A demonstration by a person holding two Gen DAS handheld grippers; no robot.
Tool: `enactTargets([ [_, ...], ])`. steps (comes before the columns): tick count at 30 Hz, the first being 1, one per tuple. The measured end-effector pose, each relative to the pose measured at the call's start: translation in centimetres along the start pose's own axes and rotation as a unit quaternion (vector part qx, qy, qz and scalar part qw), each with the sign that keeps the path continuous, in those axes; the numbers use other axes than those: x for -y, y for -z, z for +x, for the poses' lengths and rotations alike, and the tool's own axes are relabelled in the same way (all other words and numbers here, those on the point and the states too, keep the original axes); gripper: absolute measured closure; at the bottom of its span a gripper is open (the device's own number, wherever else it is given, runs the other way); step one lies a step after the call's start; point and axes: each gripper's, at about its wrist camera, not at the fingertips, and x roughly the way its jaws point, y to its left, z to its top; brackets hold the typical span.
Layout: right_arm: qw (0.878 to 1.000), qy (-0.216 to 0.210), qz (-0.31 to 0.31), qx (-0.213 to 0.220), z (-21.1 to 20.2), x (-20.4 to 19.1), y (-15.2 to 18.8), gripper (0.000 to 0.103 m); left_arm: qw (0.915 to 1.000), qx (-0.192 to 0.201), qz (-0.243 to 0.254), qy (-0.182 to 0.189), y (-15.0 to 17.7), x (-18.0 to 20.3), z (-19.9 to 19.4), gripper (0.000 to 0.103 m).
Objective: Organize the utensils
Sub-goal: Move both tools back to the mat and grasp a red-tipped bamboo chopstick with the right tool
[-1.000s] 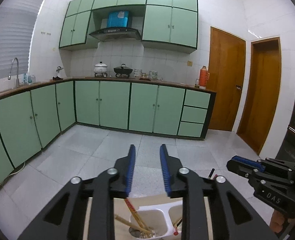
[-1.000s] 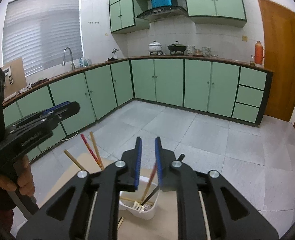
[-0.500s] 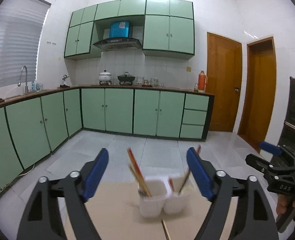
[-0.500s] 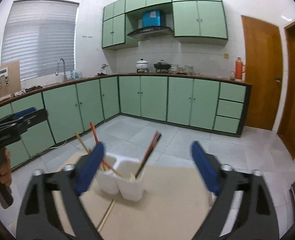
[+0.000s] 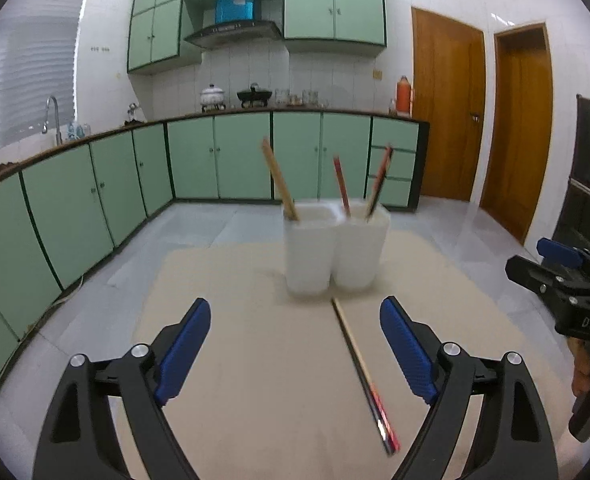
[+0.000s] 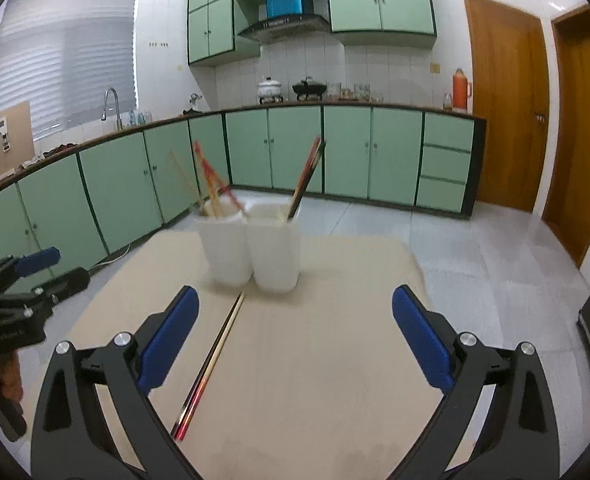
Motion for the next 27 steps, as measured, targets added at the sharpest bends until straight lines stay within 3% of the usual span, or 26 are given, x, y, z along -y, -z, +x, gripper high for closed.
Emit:
enactTargets([
  [13, 0.998, -0.020, -0.014, -0.064, 1.4, -4.7, 7.6, 0.008, 0.9980, -0.061, 0.011, -0.010, 7.3, -0.4, 0.4, 0.018],
  [22, 0.993, -0.015, -0.034, -0.108, 2.7, -7.6, 10.9, 0.009, 0.9963, -0.081, -0.003, -0.027, 9.5, -2.1, -0.1, 0.017],
  [27, 0.990, -0.013, -0.043, -0.137, 3.7, -8.4, 11.8, 0.024, 0.9960, -0.084, -0.009, -0.030, 9.7, -2.9, -0.3, 0.016],
])
